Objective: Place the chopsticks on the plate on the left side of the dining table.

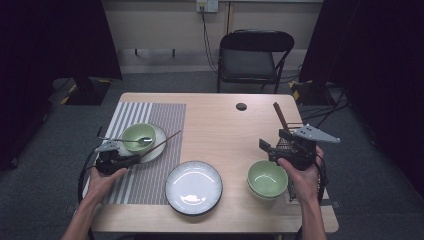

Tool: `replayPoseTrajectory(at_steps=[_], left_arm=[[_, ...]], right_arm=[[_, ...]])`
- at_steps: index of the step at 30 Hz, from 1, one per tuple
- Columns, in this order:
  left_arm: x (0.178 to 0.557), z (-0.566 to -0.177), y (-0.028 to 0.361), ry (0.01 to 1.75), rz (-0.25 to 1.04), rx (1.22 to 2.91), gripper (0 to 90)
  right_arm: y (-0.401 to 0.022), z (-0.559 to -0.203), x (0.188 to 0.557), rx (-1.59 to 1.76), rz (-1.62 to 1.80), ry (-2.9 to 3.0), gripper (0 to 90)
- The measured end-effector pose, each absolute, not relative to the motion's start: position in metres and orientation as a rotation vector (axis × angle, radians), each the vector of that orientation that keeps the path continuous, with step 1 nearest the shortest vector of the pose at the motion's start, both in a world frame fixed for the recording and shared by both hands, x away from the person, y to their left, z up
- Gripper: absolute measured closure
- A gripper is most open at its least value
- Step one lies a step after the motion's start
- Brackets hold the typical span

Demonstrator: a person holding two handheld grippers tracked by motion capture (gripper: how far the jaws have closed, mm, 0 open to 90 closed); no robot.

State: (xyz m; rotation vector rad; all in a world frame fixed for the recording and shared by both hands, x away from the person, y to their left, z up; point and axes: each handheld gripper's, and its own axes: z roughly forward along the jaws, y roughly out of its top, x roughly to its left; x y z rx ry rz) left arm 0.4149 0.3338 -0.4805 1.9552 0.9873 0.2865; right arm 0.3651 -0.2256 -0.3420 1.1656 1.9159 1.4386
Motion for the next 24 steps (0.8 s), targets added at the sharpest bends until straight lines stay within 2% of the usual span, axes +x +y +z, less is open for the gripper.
replayPoseTrajectory(at_steps=[13,17,21,24], left_arm=[[0.4153,-0.4804,0.3347,1.005,0.291,1.944,80.1],[0.4154,-0.4813,0.3323,1.008,0.283,1.943,76.8],[0.4154,-0.4812,0.3331,1.007,0.273,1.946,83.1],[0.4143,-0.4806,0.3350,1.004,0.273,1.946,83.2]], right_arm=[[-0.2257,-0.3446,0.3669,1.170,1.436,1.919,17.8],[-0.2253,-0.3449,0.3673,1.169,1.428,1.921,17.8],[-0.2263,-0.3448,0.3671,1.165,1.431,1.921,17.8],[-0.2273,-0.3441,0.3664,1.171,1.431,1.914,17.8]])
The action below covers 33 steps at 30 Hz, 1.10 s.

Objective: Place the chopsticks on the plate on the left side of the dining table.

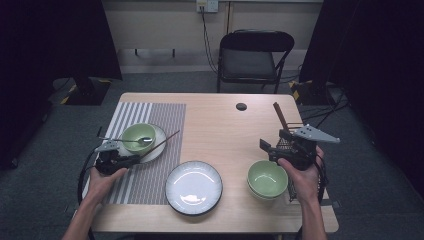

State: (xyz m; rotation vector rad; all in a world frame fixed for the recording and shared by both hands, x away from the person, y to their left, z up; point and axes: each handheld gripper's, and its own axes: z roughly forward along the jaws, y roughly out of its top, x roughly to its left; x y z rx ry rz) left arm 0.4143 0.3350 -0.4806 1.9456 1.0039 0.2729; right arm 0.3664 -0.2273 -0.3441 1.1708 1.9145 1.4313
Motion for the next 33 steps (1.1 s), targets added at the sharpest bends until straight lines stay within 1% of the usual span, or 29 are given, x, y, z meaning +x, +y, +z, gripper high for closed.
replayPoseTrajectory(at_steps=[7,14,18,20,25,27,31,33], left_arm=[[0.412,-0.480,0.337,1.008,0.286,1.939,82.7],[0.412,-0.480,0.338,1.012,0.288,1.934,78.6],[0.411,-0.478,0.336,1.009,0.297,1.945,75.4],[0.409,-0.475,0.336,1.012,0.300,1.941,71.7],[0.404,-0.466,0.337,0.997,0.306,1.920,66.0],[0.402,-0.461,0.334,0.976,0.297,1.910,63.7],[0.400,-0.453,0.326,0.923,0.248,1.892,63.1],[0.399,-0.451,0.320,0.908,0.219,1.883,61.4]], right_arm=[[-0.229,-0.344,0.366,1.170,1.432,1.910,17.8],[-0.229,-0.344,0.367,1.174,1.434,1.913,17.8],[-0.228,-0.345,0.367,1.175,1.428,1.917,17.8],[-0.229,-0.345,0.367,1.175,1.427,1.914,17.8],[-0.232,-0.345,0.367,1.184,1.435,1.906,18.0],[-0.233,-0.346,0.368,1.191,1.431,1.906,18.2],[-0.235,-0.347,0.371,1.201,1.425,1.914,20.0],[-0.236,-0.346,0.372,1.201,1.436,1.919,23.8]])
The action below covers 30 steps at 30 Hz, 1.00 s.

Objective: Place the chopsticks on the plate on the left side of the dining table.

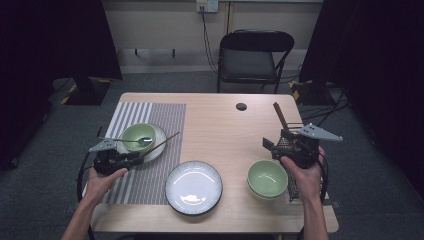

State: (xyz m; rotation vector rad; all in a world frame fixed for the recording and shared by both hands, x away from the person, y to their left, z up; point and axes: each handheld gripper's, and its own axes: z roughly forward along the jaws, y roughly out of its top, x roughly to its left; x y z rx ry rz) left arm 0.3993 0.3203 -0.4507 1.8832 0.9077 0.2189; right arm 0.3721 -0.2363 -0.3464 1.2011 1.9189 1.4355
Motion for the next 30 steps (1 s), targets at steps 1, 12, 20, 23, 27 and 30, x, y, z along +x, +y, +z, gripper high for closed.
replayPoseTrajectory(at_steps=[1,12,20,23,27,30], left_arm=[[0.399,-0.450,0.317,0.896,0.209,1.888,60.0],[0.391,-0.456,0.288,0.864,0.192,1.987,41.1],[0.386,-0.471,0.280,0.895,0.181,2.049,36.4],[0.385,-0.474,0.277,0.903,0.188,2.039,34.8],[0.382,-0.484,0.266,0.855,0.192,2.106,33.7],[0.382,-0.487,0.262,0.852,0.212,2.128,30.5]], right_arm=[[-0.237,-0.346,0.373,1.198,1.439,1.925,25.1],[-0.245,-0.336,0.392,1.239,1.428,1.932,27.5],[-0.252,-0.325,0.409,1.254,1.390,1.925,34.9],[-0.255,-0.323,0.416,1.267,1.398,1.915,37.9],[-0.259,-0.323,0.426,1.280,1.385,1.904,41.0],[-0.261,-0.323,0.434,1.295,1.356,1.902,43.7]])
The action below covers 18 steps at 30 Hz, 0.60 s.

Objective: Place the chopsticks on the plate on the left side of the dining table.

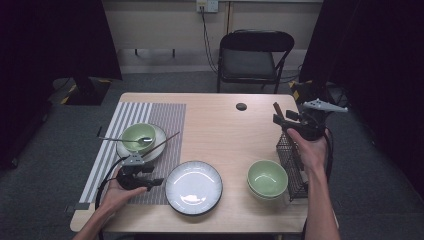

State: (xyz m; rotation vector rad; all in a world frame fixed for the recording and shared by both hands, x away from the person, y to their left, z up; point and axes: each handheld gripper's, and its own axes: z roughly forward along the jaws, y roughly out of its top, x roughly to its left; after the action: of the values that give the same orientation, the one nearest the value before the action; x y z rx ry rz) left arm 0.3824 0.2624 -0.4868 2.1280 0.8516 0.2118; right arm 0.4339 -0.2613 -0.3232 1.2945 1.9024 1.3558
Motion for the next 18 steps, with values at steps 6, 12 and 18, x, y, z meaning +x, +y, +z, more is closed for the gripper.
replayPoseTrajectory(at_steps=[6,12,18], left_arm=[[0.385,-0.492,0.264,0.876,0.229,2.155,27.6],[0.387,-0.494,0.265,0.869,0.256,2.173,24.4],[0.384,-0.497,0.265,0.834,0.301,2.184,23.6]], right_arm=[[-0.265,-0.325,0.444,1.317,1.328,1.900,46.7],[-0.268,-0.330,0.451,1.344,1.294,1.893,50.8],[-0.268,-0.334,0.454,1.358,1.269,1.891,53.9]])
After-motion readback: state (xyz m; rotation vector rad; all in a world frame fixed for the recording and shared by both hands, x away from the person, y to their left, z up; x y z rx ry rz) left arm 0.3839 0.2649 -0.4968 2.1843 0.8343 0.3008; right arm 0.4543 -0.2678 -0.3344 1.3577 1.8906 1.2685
